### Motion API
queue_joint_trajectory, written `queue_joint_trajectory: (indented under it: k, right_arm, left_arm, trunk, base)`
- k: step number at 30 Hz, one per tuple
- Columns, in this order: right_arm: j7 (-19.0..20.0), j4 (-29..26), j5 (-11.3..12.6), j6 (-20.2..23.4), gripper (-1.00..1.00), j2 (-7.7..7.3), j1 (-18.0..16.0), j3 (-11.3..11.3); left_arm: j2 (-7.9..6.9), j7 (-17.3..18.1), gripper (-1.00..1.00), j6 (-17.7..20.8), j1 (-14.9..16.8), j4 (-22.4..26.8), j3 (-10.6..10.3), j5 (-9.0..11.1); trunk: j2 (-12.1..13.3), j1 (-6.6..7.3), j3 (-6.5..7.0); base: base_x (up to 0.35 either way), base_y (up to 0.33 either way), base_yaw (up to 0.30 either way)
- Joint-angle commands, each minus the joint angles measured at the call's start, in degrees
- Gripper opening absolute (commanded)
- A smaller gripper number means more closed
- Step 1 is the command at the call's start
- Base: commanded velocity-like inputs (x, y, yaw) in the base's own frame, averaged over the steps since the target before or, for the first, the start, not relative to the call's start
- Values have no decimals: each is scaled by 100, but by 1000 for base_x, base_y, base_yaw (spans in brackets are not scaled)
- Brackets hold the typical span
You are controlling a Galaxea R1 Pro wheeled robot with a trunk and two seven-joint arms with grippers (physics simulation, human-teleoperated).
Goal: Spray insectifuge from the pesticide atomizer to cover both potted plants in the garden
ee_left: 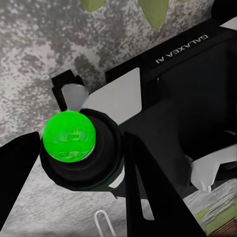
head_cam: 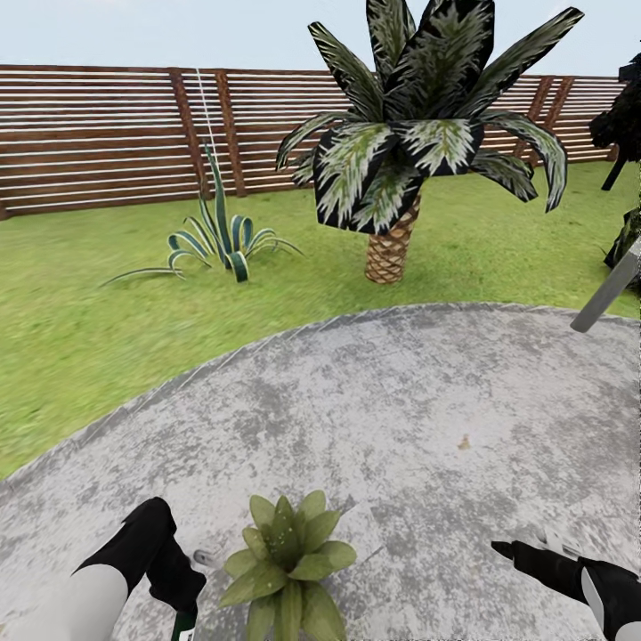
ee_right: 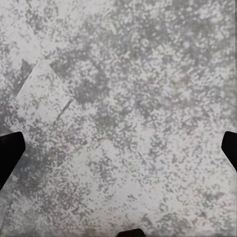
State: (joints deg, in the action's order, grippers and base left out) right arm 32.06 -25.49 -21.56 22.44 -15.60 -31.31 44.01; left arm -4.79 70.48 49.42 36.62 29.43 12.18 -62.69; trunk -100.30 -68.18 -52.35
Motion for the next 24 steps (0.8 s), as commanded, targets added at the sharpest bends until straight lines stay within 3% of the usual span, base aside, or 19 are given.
queue_joint_trajectory:
  k: [1, 10, 24]
  right_arm:
    - [46, -8, -51, 25, 100, 5, -7, 49]
    - [58, -4, -47, 24, 100, 5, -7, 55]
    - [76, -8, -49, 26, 100, 3, -7, 52]
  left_arm:
    - [5, 53, -100, 41, 3, 6, 35, -56]
    - [5, 53, -100, 41, 3, 10, 39, -57]
    - [5, 53, -100, 41, 3, 34, 47, -51]
  trunk:
    - [-2, 1, -14]
    - [-2, 1, -81]
    - [-2, 1, -85]
  base:
    - [0, 0, -84]
    - [0, 7, -77]
    - [0, 123, -41]
